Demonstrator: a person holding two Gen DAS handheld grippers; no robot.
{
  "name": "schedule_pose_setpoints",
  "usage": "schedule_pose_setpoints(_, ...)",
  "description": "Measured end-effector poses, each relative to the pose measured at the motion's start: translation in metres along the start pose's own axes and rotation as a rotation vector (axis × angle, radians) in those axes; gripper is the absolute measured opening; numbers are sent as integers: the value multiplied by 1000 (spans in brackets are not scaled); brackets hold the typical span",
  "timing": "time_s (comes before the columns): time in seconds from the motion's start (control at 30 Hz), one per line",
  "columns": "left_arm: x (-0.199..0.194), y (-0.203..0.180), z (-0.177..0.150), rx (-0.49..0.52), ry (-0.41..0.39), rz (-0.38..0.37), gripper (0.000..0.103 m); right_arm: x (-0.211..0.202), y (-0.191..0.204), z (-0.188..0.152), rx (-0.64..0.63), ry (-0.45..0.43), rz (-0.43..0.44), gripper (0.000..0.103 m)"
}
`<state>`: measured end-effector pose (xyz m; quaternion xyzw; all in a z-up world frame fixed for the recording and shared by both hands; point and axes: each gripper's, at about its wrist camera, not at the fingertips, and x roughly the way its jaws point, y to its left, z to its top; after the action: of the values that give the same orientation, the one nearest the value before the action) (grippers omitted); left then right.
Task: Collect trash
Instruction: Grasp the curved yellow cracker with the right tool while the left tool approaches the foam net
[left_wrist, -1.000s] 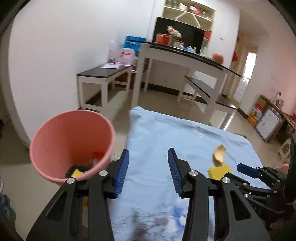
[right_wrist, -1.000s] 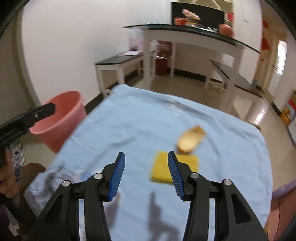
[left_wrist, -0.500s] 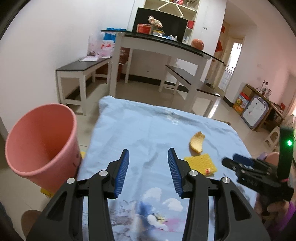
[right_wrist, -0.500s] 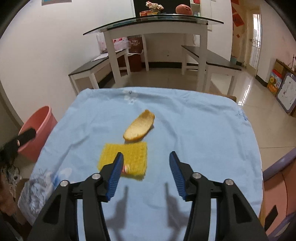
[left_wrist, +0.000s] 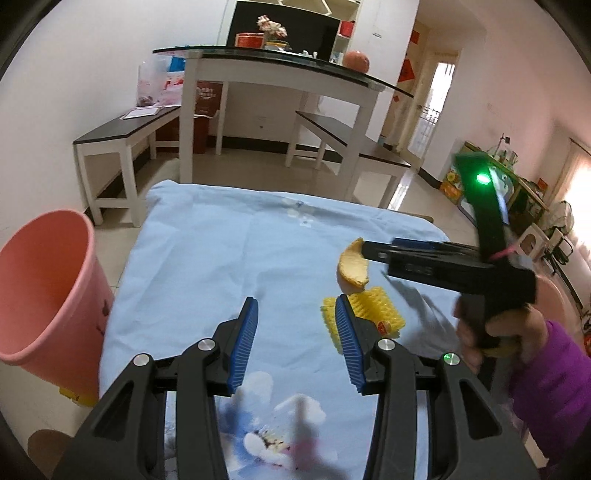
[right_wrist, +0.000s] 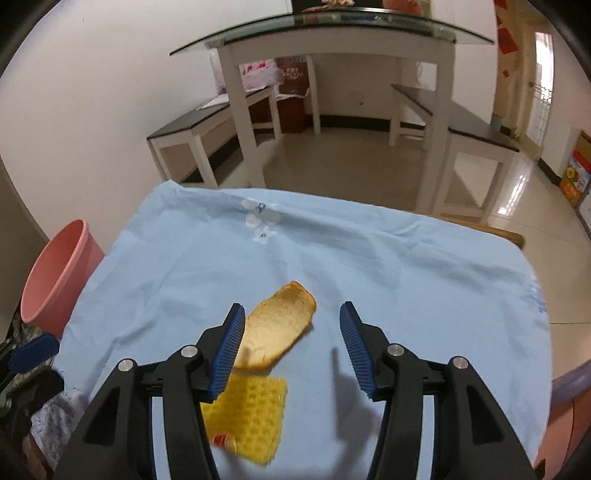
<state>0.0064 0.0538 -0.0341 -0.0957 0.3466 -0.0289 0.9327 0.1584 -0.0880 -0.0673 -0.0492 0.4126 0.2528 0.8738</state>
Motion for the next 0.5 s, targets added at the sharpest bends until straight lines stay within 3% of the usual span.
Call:
schedule_pose_setpoints(0.13, 14, -7, -3, 12, 32, -11, 44, 21, -1, 6, -10, 31, 11, 53)
schedule_pose_setpoints(0.2, 20, -12, -4, 22, 52, -22, 44, 29, -3, 6, -7, 51, 11, 41)
schedule_pose_setpoints(0.23, 23, -15, -5, 32, 58, -28, 44, 31, -5, 6, 1, 56, 13, 23)
schedule_pose_setpoints(0.27, 25, -17, -5, 42, 63, -32, 44, 33, -9, 6, 16, 60, 21, 13)
schedule_pose_setpoints(0.33, 32, -24, -7, 67, 79, -41, 44, 30, -15, 3, 59, 49, 48, 7)
schedule_pose_setpoints(0.5, 46, -37, -13, 100, 124, -70, 44, -3, -17, -2, 74, -40, 49, 4)
